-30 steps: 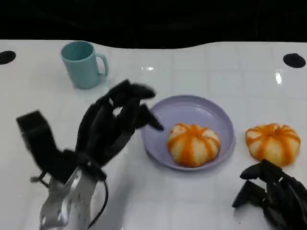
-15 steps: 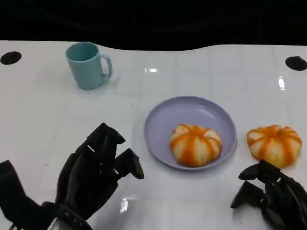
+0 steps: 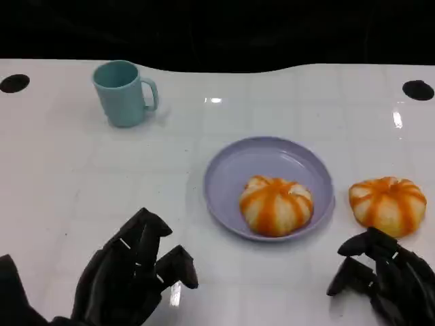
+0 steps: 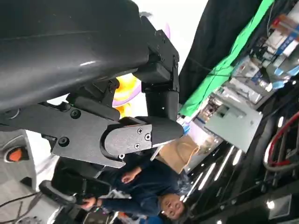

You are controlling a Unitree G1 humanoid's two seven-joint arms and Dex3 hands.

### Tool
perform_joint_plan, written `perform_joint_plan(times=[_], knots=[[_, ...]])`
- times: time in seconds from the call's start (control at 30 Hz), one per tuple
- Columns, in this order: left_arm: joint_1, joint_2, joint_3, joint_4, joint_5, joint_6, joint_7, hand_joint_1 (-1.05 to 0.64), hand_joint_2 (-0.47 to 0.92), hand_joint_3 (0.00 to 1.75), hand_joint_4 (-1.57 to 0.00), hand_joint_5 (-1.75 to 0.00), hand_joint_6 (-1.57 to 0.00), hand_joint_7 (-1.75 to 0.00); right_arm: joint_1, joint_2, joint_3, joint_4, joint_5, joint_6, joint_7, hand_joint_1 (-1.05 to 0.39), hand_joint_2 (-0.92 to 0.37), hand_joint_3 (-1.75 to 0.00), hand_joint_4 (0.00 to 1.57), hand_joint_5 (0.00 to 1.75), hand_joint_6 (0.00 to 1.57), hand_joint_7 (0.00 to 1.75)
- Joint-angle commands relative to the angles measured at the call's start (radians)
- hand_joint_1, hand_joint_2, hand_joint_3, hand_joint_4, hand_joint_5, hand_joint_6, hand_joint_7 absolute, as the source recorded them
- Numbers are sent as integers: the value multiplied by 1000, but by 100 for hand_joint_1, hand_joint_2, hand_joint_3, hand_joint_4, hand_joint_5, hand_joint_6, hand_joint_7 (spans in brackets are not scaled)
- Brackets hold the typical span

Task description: Grasp the bread from the table and place it into the plate.

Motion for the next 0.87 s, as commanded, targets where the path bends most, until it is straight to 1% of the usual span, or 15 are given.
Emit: perform_joint_plan(times=[0.03, 0.47, 0.87], knots=[[9, 17, 2, 10, 1, -11, -17, -49, 92, 47, -76, -175, -45, -175, 4, -9, -5, -3, 12, 0, 3, -54, -92, -24, 66, 152, 60, 121], [-29, 39, 6, 107, 14, -22, -56, -49, 92, 45, -73, -175, -46, -172, 16, -9, -4, -17, 13, 5, 0, -53, -92, -25, 64, 153, 59, 122], [-37, 29, 0, 129, 29, -44, -47, -50, 92, 40, -71, -175, -44, -172, 12, -11, -8, -16, 9, 15, -22, -55, -92, -25, 65, 152, 59, 121]])
